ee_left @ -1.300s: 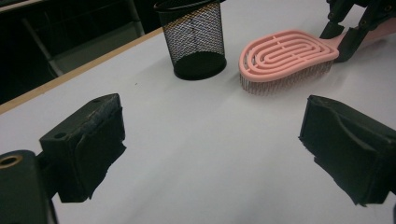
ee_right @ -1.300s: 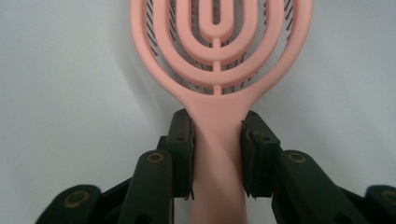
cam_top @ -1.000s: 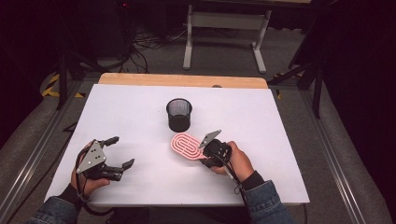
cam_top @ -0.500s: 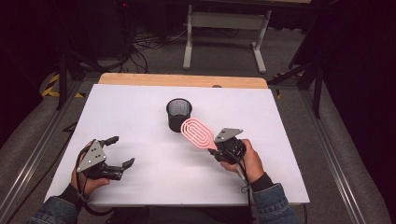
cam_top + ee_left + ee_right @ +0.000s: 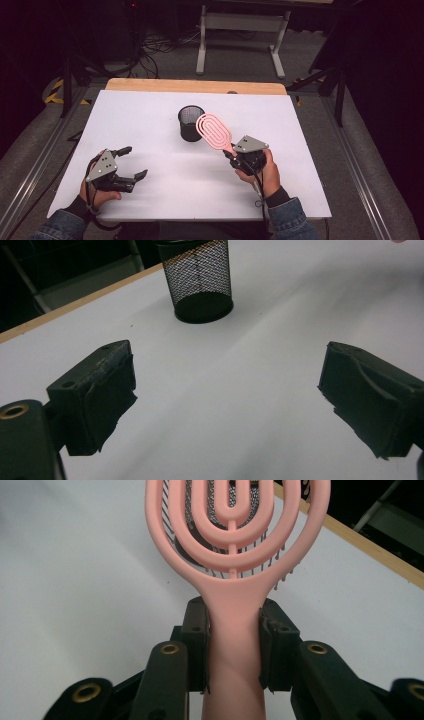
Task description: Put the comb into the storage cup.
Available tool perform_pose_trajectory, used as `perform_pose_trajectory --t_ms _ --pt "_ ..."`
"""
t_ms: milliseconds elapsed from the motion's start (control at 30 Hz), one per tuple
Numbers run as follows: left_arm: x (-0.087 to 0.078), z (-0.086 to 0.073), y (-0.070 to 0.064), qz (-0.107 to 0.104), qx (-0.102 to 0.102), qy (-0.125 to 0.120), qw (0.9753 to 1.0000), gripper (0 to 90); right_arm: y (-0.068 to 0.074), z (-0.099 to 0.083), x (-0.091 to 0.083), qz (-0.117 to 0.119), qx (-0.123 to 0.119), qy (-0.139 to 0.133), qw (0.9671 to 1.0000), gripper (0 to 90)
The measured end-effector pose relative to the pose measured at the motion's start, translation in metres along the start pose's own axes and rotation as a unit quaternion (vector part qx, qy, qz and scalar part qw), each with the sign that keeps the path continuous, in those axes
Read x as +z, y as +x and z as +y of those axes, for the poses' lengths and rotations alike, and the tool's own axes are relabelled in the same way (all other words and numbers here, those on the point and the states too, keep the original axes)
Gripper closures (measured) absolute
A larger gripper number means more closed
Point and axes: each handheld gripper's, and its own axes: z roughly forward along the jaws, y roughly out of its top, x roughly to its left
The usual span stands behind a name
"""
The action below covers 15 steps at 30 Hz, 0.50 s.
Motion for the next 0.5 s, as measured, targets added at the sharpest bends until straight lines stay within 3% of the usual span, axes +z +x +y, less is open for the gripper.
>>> perform_pose_trajectory --t_ms 167,400,500 --pt "0.003 0.003 0.001 -0.011 -0.003 0.002 0.9999 11.3 0.003 0.001 -0.001 -0.007 0.001 -0.018 0.9998 69.9" --pt "0.024 0.016 0.001 -0.048 -0.012 0.005 0.9988 12.8 0.013 0.002 0.002 -0.018 -0.004 -0.040 0.9990 69.9" --pt "0.031 0.019 -0.003 -0.051 -0.003 0.010 0.9986 12.5 0.016 0.002 0.005 -0.016 -0.005 -0.041 0.9990 69.9"
